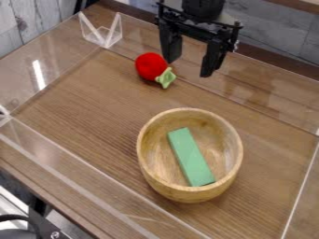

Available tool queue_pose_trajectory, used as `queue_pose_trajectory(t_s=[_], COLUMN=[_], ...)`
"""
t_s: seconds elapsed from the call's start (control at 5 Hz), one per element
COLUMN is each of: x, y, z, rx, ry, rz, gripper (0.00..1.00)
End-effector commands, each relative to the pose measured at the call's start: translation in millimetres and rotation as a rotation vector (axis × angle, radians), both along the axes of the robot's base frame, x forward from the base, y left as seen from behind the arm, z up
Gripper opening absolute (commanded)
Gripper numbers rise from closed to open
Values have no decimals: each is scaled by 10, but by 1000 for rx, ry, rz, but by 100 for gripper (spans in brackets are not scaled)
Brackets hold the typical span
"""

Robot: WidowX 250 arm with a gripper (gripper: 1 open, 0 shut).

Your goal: Move the red fruit to the right

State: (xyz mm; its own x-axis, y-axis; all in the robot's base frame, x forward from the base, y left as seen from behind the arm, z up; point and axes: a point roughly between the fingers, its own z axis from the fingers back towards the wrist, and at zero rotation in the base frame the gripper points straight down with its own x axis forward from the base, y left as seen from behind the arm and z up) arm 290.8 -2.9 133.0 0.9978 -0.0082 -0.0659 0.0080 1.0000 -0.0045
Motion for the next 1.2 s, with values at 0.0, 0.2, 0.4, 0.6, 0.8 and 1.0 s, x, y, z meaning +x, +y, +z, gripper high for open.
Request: queue_pose_trajectory(t_s=[0.0,0.2,0.4,0.6,0.8,1.0], x=[111,229,342,422,480,526], y=[207,472,719,885,980,1037], z=[-52,-120,-177,-253,-322,-398], rx=[5,8,7,5,4,7], ry=[-22,-51,-94,-135,-172,-199], rz=[35,68,69,77,93,103], gripper=[100,100,100,100,100,100])
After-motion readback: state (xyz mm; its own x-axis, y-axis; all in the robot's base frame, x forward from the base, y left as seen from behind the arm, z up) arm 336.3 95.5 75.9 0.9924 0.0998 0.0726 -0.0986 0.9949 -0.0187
